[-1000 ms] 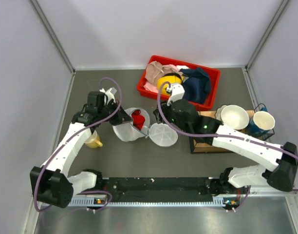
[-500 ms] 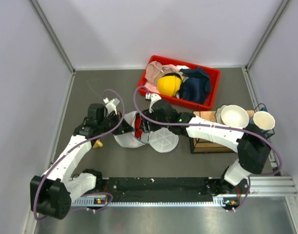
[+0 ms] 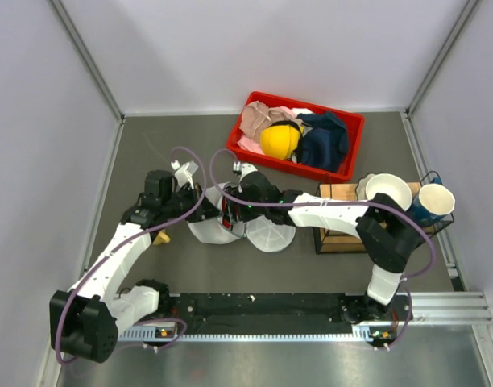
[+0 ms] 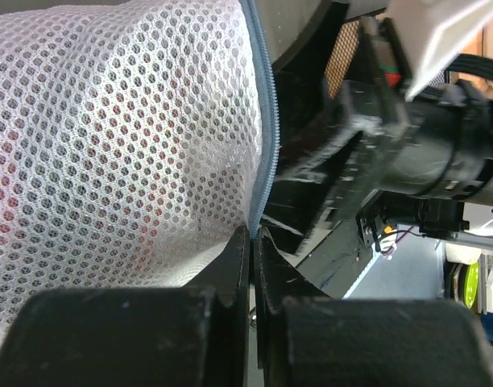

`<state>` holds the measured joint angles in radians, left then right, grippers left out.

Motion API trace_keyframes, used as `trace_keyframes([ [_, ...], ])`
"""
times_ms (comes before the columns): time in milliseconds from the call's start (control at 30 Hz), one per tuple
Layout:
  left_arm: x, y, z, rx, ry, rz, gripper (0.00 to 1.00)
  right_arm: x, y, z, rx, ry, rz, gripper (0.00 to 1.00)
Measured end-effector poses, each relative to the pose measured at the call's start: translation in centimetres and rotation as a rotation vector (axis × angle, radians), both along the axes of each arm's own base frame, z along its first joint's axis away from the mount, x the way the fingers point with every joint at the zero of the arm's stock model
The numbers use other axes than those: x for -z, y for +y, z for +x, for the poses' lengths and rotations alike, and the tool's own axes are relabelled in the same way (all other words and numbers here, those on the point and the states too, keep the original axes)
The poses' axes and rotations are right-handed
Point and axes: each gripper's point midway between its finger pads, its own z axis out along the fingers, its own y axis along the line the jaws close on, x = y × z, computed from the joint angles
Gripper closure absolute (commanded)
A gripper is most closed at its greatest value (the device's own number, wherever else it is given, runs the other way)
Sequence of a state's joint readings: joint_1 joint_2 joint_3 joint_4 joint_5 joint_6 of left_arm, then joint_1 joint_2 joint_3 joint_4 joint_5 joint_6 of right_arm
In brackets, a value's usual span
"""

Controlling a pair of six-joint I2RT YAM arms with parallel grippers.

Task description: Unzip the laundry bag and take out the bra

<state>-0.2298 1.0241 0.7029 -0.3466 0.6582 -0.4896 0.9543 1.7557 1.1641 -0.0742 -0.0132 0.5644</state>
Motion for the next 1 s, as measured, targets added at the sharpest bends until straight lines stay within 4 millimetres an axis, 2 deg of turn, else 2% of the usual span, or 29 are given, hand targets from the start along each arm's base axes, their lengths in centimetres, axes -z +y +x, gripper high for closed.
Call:
trace_keyframes([
  [167,-0.3,-0.1,-0.1,0.01,-0.001,-0.008,1.0,1.6,0.9,1.3,0.031,-0.022,0.005,0.43],
  [200,-0.4,-0.2,-0.1,0.013,0.0,-0.011,1.0,1.8,0.9,1.6,0.039,-0.03,0.005,0.47],
  [233,-0.6,-0.3,-0.2,0.022,0.002,-0.018,1.0,2.0,0.9,2.0,0.047,-0.036,0.003,0.56],
  [267,-0.7,-0.4,-0.2,0.027,0.0,-0.022,1.0,2.1,0.9,2.2,0.052,-0.042,0.003,0.73],
  [300,-0.9,-0.5,-0.2,0.031,-0.001,-0.026,1.0,2.2,0.8,2.5,0.059,-0.051,0.001,1.0],
  [467,-1.1,-0.6,-0.4,0.047,-0.001,-0.035,1.0,1.4,0.5,4.3,0.095,-0.11,0.011,1.0],
  [567,-1.1,-0.7,-0.4,0.053,0.008,-0.035,1.0,0.5,-0.3,4.6,0.096,-0.162,-0.012,1.0],
  [667,-1.1,-0.8,0.0,0.052,0.018,-0.033,1.0,-2.2,-2.1,3.9,0.09,-0.235,-0.014,1.0],
  [833,0.1,-1.0,0.7,0.04,0.083,-0.031,1.0,-10.5,-4.6,2.8,0.099,-0.377,0.092,1.0],
  [900,0.5,-1.0,0.8,0.036,0.103,-0.031,1.0,-12.9,-5.3,2.4,0.105,-0.417,0.133,1.0],
  [1000,0.7,-1.1,1.0,0.03,0.12,-0.036,1.0,-14.5,-5.7,2.2,0.104,-0.445,0.155,1.0],
])
